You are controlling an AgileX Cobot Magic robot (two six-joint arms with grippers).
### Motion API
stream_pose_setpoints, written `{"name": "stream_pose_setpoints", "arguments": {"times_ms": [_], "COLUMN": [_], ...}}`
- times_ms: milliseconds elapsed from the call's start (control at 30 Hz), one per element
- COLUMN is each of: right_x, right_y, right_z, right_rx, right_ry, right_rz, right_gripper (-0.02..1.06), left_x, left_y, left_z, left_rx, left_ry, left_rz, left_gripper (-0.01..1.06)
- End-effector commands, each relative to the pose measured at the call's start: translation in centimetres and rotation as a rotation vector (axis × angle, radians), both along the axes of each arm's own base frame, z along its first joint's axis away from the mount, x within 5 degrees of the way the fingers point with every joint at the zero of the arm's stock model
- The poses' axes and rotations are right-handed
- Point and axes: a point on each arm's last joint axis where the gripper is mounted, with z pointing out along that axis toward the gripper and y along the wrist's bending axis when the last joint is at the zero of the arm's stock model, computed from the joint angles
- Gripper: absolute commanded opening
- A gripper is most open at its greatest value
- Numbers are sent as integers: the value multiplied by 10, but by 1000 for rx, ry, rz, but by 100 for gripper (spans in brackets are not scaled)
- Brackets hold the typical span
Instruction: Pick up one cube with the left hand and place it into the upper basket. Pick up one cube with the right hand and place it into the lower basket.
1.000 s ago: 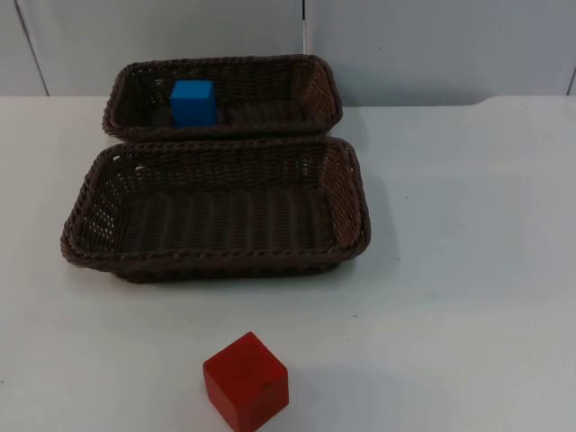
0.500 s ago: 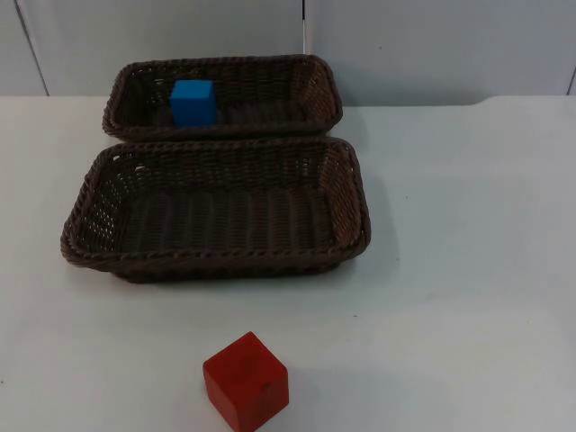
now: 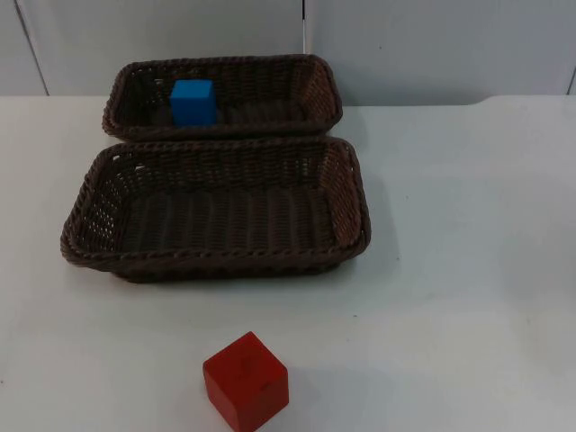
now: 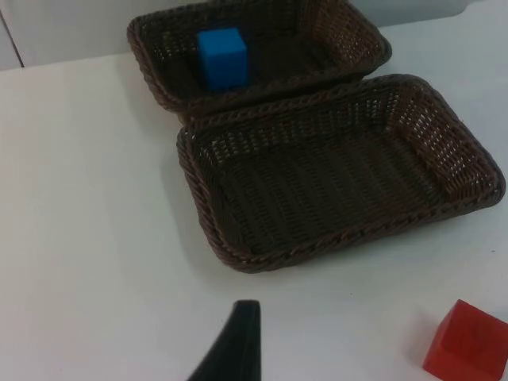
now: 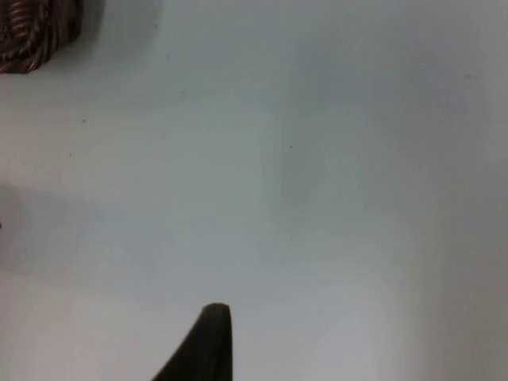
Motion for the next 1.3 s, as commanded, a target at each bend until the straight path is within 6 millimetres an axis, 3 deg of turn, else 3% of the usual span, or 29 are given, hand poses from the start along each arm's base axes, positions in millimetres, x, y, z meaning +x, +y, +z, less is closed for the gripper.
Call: {"name": "stream_pose_setpoints", "arguments": {"times_ms": [0,67,267,600,867,1067,1267], "right_x": [12,15,22,4,2,0,-8], "right_y": [14,20,76,156,208,236,266], "right_z": [-6,-9,-28,-55,-48,-46,-53], "right_rx": [10,9,-3,-10,27,34,-103], "right_ry": [30,31,9,26,1,-1,-10], "right_rz": [60,82,277,515,581,598,621], "right_gripper": [105,105,105,105,105,105,105], "left_x": [0,0,0,0,0,0,0], "left_y": [1,1,1,1,1,1,1], "left_z": [0,0,0,0,0,0,0], "left_rx": [0,0,2,2,0,0,0], "left_ry": [-16,-16,-18,-18,-18,-18,-18], "left_rz": [7,7,7,7,7,7,7], "left_gripper": [90,90,90,90,90,90,90]}}
